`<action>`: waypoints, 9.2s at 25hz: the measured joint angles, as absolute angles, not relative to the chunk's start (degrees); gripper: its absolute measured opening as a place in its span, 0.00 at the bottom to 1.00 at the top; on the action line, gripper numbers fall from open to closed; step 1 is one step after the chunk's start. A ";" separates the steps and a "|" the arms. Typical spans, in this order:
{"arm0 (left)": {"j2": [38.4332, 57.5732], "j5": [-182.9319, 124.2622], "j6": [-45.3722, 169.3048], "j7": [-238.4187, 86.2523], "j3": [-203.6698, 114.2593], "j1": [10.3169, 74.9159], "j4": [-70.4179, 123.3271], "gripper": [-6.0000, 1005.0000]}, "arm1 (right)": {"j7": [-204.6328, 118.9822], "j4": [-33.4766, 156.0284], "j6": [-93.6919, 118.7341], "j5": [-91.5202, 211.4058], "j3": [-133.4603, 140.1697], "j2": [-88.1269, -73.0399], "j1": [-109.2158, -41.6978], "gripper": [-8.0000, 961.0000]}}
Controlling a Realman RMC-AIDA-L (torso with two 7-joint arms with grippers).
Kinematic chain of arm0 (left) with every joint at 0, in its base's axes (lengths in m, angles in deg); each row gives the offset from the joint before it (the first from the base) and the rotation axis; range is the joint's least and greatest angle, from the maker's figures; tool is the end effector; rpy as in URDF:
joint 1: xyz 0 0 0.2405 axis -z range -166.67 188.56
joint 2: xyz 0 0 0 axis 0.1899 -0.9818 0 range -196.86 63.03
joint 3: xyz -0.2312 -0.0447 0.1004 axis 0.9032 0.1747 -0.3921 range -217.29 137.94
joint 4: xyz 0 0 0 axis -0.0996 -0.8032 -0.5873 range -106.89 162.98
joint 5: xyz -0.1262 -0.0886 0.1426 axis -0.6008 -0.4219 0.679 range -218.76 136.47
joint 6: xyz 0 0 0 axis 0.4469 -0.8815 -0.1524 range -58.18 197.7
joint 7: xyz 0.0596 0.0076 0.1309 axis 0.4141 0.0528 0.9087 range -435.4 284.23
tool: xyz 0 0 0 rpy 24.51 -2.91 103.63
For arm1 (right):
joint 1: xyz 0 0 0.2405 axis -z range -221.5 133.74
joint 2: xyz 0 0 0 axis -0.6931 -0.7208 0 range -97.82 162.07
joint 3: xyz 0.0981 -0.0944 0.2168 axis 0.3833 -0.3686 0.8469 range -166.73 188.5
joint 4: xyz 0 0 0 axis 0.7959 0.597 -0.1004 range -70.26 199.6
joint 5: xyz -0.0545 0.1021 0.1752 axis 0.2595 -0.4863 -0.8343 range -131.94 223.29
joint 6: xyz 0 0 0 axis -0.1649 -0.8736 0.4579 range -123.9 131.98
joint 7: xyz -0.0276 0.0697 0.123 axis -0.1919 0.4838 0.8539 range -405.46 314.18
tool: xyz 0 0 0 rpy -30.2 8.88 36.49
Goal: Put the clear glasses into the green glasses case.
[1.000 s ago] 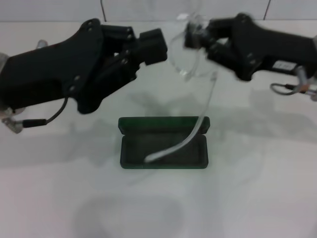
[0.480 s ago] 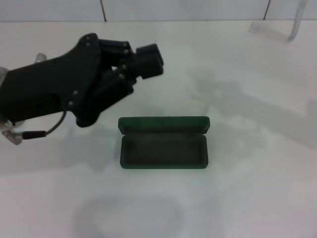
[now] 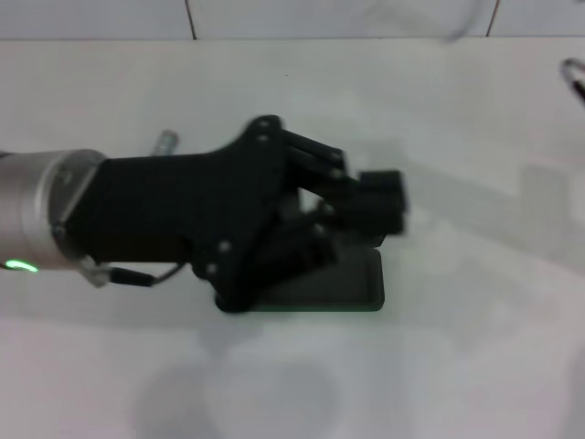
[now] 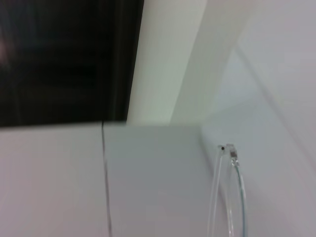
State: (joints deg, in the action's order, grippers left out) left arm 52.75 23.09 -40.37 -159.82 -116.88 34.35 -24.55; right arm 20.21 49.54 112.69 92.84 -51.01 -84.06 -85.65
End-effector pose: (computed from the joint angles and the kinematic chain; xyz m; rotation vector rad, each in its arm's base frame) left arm -0.1332 0.2605 0.0169 2.4816 0.0607 1.4678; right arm 0.1434 0.3477 0.0451 -2.2182 0.1907 1.9742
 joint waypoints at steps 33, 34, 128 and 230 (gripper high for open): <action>52.57 16.59 -39.89 -156.52 -111.87 36.33 -16.33 0.05 | 12.37 45.57 101.77 90.54 -70.70 -84.06 -88.20 0.12; 52.56 16.67 -39.89 -156.39 -111.85 36.31 -16.31 0.05 | 12.15 45.65 101.73 89.84 -70.70 -84.06 -88.12 0.12; 52.59 15.48 -35.09 -155.48 -107.17 36.07 -9.48 0.04 | 10.26 43.40 97.60 85.61 -79.91 -84.06 -88.10 0.06; 43.60 18.86 -42.58 -166.64 -80.67 20.48 -19.98 0.04 | 79.23 -26.81 74.85 178.06 -95.91 -84.03 -73.91 0.07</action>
